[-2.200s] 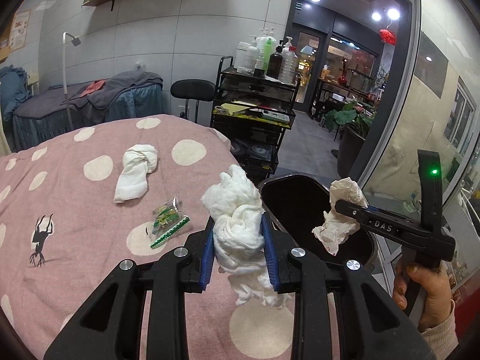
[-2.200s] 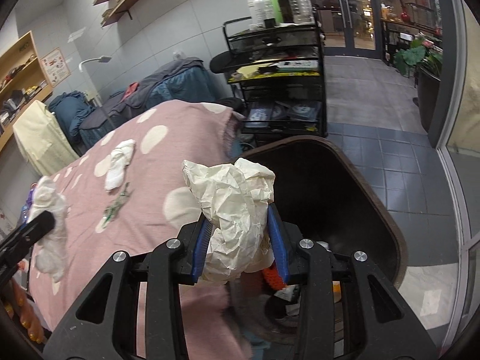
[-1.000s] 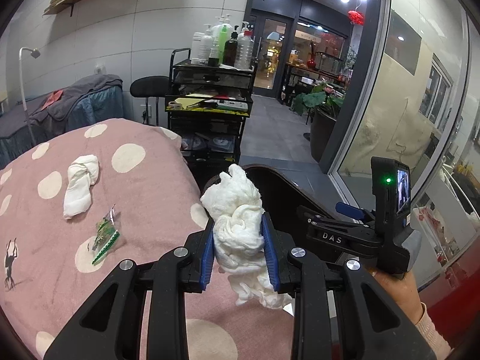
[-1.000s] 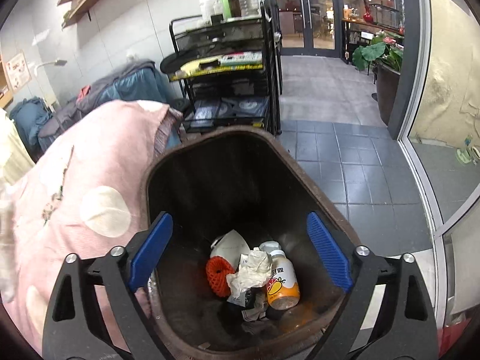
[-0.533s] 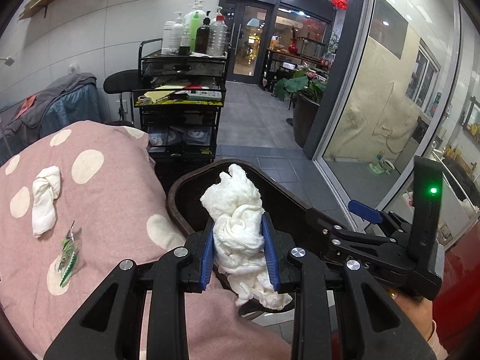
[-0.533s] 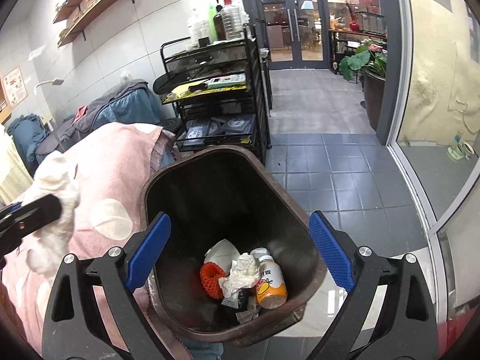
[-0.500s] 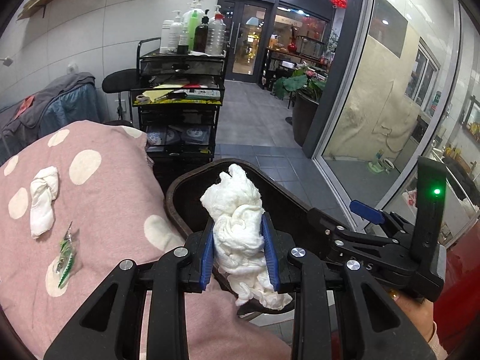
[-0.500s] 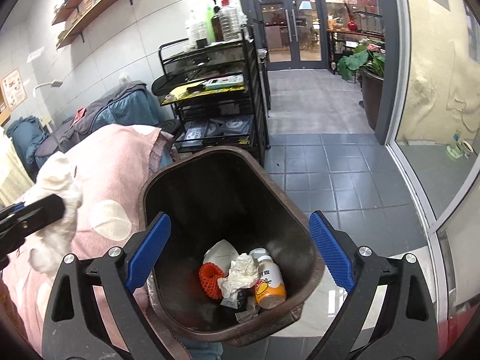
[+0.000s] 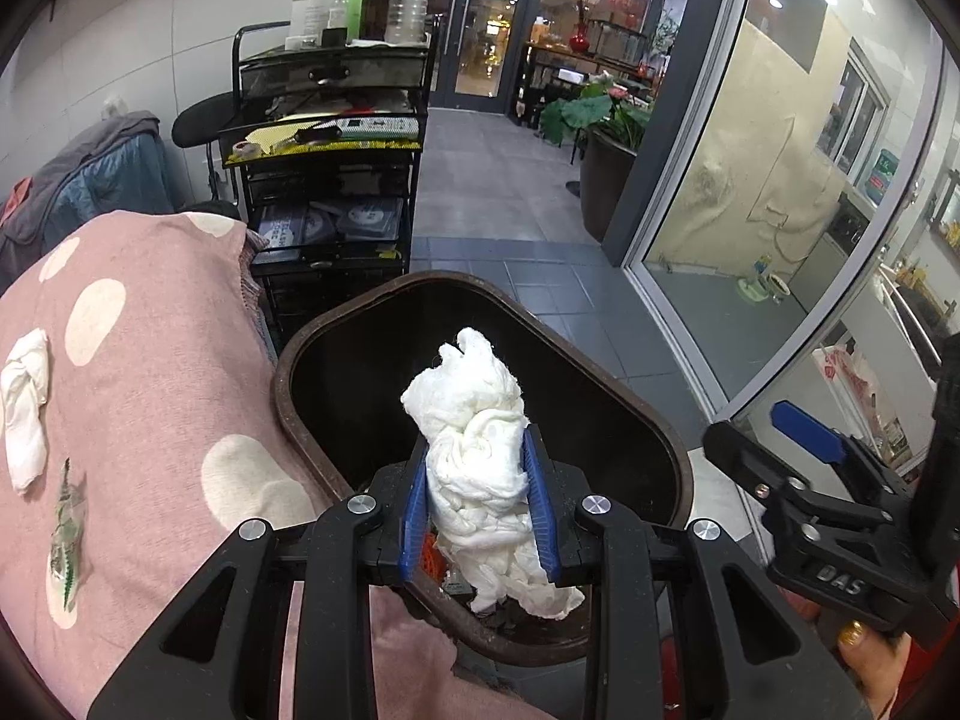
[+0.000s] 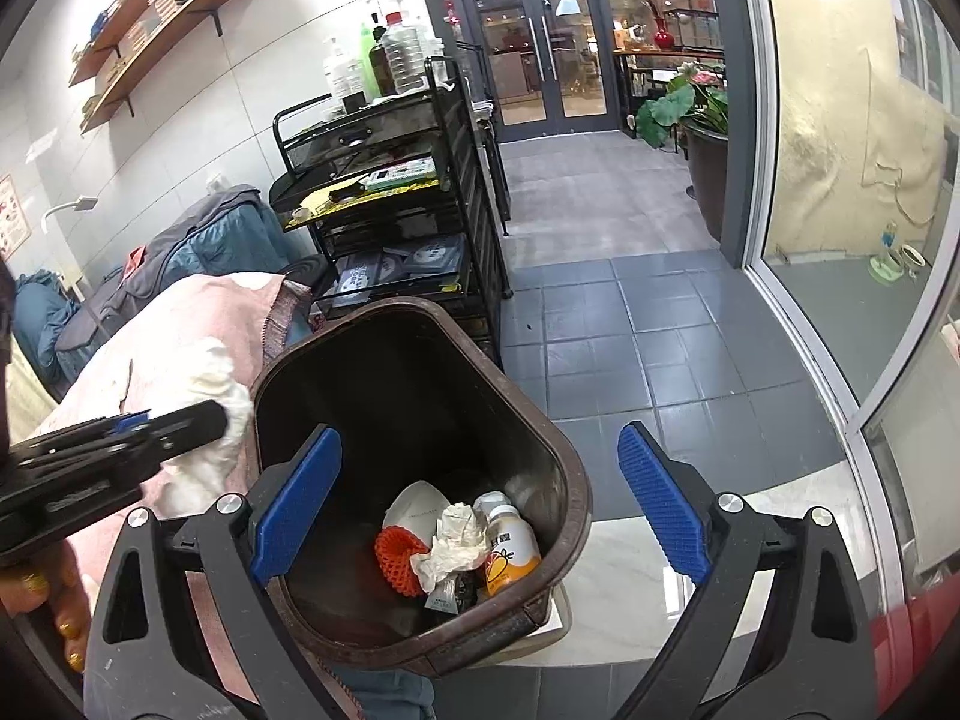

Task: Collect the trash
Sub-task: 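Open the right tool over the bin while the left tool releases its tissue, then move both tools back over the table toward the candy wrapper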

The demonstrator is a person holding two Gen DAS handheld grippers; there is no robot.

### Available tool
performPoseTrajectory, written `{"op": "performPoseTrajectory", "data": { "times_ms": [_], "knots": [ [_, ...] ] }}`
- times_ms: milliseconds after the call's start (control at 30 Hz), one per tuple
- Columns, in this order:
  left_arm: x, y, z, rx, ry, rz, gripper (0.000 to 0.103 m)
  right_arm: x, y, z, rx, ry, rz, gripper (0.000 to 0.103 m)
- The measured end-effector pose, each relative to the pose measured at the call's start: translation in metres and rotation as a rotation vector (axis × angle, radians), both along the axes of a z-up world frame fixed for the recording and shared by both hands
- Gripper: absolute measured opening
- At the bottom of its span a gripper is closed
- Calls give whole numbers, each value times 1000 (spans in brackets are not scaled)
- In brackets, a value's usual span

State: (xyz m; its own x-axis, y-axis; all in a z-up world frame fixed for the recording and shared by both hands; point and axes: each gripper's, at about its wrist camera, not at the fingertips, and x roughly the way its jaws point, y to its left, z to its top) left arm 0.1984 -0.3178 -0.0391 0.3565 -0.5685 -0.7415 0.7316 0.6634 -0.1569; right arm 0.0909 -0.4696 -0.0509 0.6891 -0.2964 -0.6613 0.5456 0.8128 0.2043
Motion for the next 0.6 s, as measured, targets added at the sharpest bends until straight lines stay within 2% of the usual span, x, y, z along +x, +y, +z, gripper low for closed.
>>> {"op": "performPoseTrajectory", "data": {
  "times_ms": [200, 233, 300, 367, 467, 600],
  "knots": [
    [7, -12, -9, 30, 13, 2, 28, -6, -3, -1, -4, -2, -22, 92],
    [8, -12, -10, 30, 14, 6, 31, -7, -4, -1, -5, 0, -26, 92],
    [8, -12, -11, 27, 16, 5, 43, -9, -6, -3, -2, 2, -32, 92],
    [7, -11, -11, 24, -4, 12, 72, -10, -7, -4, -1, 1, -37, 92],
    [3, -10, -8, 20, -41, 14, 83, -12, -8, -4, -1, -1, -46, 92],
    [-1, -2, -1, 2, -71, 28, 91, -13, -8, -3, -4, -5, -49, 92]
  ]
}}
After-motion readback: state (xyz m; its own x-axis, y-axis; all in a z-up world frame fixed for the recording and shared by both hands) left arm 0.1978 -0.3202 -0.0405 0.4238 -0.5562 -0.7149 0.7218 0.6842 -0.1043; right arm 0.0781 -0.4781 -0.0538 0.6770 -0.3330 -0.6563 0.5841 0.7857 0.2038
